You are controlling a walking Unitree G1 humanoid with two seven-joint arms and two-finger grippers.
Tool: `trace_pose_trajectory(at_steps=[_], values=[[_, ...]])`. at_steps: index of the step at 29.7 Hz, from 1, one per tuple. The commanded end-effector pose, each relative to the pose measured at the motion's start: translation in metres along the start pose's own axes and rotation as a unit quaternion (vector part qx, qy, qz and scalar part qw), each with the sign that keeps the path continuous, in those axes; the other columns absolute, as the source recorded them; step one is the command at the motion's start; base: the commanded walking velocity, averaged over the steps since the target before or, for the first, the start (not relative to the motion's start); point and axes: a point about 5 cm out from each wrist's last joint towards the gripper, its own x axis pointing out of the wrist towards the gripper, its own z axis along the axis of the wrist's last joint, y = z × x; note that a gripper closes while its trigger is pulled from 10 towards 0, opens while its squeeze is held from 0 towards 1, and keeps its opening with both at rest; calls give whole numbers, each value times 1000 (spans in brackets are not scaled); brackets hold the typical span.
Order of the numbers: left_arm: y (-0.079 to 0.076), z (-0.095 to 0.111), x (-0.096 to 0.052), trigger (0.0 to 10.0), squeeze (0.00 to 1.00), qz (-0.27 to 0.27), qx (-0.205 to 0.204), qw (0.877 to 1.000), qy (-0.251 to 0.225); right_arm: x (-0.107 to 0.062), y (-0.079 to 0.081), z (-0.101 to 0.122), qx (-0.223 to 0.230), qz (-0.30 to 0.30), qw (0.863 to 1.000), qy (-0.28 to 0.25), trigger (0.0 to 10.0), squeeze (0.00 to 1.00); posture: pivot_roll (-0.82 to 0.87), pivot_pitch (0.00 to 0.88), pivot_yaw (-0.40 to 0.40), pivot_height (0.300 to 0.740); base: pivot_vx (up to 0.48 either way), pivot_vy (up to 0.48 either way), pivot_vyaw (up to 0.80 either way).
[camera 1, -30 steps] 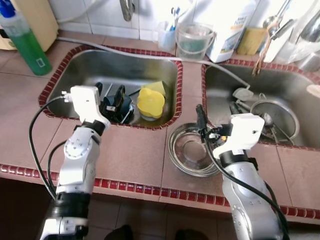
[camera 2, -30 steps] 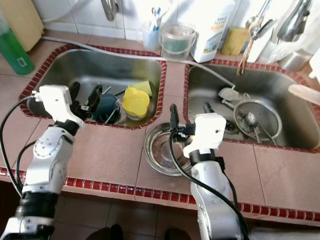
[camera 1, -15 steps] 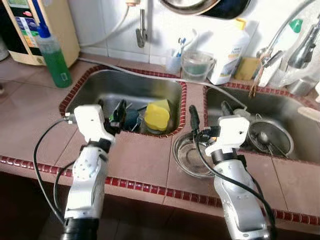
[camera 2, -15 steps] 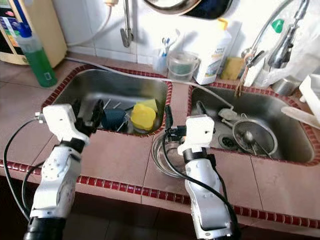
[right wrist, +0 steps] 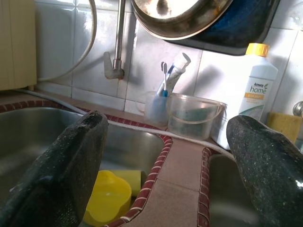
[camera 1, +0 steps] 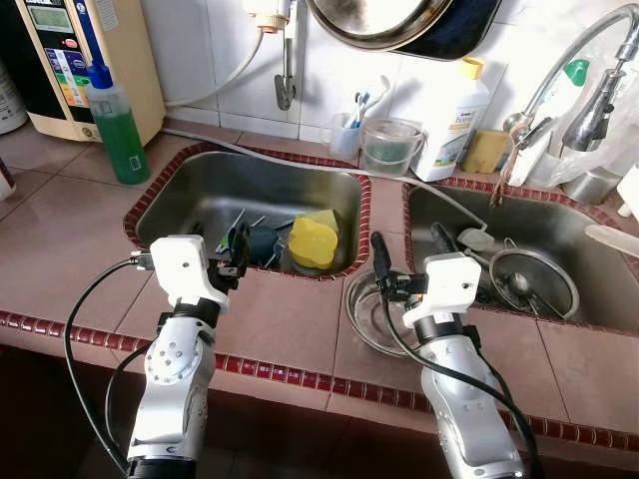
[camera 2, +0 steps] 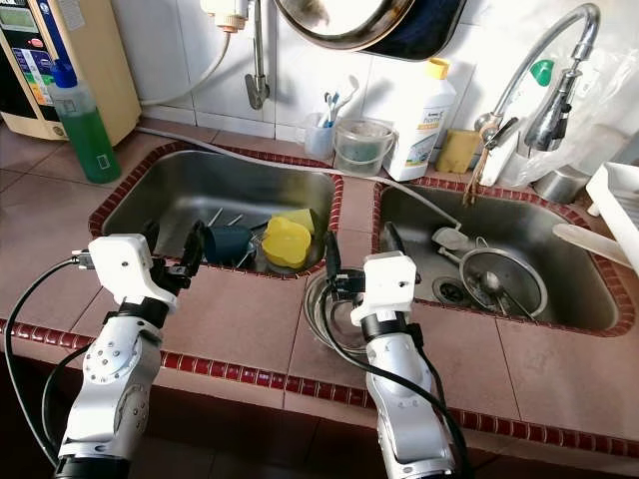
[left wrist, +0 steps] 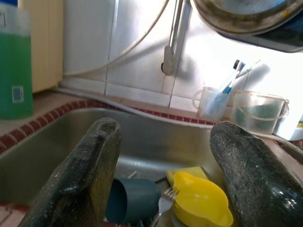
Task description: Kitchen organization
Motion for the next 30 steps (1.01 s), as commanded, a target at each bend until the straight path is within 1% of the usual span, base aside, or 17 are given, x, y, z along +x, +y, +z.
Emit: trace_pose_trajectory(at_steps=[1, 5, 6, 10, 12, 21, 23, 30], values=[[-5, 3, 2, 10000, 0, -7, -1, 1000, -7, 2, -5, 1, -3, -10, 1000, -7, 10000, 0, -109, 0, -50, 740, 0, 0, 0], [-3, 0, 3, 10000, 0, 10, 0, 1000, 6, 4, -8, 0, -6, -13, 1000, -9, 10000, 0, -108, 0, -61, 740, 0, 0, 0], [-3, 0, 3, 10000, 0, 10, 10, 1000, 6, 4, -9, 1, -7, -13, 1000, -10, 10000, 0, -107, 0, -63, 740, 0, 0, 0], [-4, -1, 0, 10000, 0, 2, 12, 1000, 10, 4, -11, -1, -9, -12, 1000, -8, 10000, 0, -104, 0, -67, 740, 0, 0, 0], [-4, -2, -2, 10000, 0, 6, 10, 1000, 17, 2, -10, -3, -9, -10, 1000, -7, 10000, 0, -101, 0, -68, 740, 0, 0, 0], [-2, -3, -6, 10000, 0, 2, 21, 1000, 19, -2, -6, -6, -7, -5, 1000, -3, 10000, 0, -100, 0, -66, 740, 0, 0, 0], [-2, -2, -5, 10000, 0, -1, 26, 1000, 18, -2, -6, -7, -7, -5, 1000, -2, 10000, 0, -100, 0, -66, 740, 0, 0, 0], [-5, -3, -6, 10000, 0, -7, 23, 1000, 21, -3, -6, -8, -7, -3, 1000, 0, 10000, 0, -102, 0, -66, 740, 0, 0, 0]])
